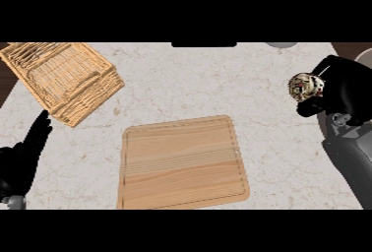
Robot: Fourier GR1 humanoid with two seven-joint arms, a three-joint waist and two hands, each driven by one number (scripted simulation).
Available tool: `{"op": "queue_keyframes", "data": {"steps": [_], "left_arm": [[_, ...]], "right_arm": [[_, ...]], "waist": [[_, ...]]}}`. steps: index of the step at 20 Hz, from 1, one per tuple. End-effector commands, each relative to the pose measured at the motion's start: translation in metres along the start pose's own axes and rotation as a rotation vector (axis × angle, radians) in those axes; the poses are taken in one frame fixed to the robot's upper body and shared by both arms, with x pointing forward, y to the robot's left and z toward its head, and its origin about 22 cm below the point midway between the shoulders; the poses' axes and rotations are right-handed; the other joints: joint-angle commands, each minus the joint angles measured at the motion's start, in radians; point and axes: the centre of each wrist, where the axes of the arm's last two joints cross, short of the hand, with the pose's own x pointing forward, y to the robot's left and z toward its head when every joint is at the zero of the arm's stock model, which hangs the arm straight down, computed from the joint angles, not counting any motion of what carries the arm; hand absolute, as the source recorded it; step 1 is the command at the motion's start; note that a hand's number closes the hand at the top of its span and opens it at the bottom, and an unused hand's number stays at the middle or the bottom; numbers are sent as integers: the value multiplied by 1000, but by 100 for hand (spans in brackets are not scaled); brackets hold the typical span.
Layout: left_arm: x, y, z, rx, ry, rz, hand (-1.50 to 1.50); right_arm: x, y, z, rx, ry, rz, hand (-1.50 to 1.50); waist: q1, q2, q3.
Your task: Pick the cupcake from the cutting board and place it in the pot
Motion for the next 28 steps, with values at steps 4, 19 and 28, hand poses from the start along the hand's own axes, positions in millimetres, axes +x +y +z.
{"op": "queue_keyframes", "data": {"steps": [4,19,28], "left_arm": [[-10,-9,-3,8,-9,2,0],[25,7,-20,7,-38,-7,0],[7,-17,-5,-40,-26,1,0]], "right_arm": [[-25,-33,-12,-149,99,-166,150],[-123,-38,-105,-210,122,-202,150],[-202,-13,-149,-138,144,-164,150]], "waist": [[11,8,1],[23,11,1],[46,19,3]]}}
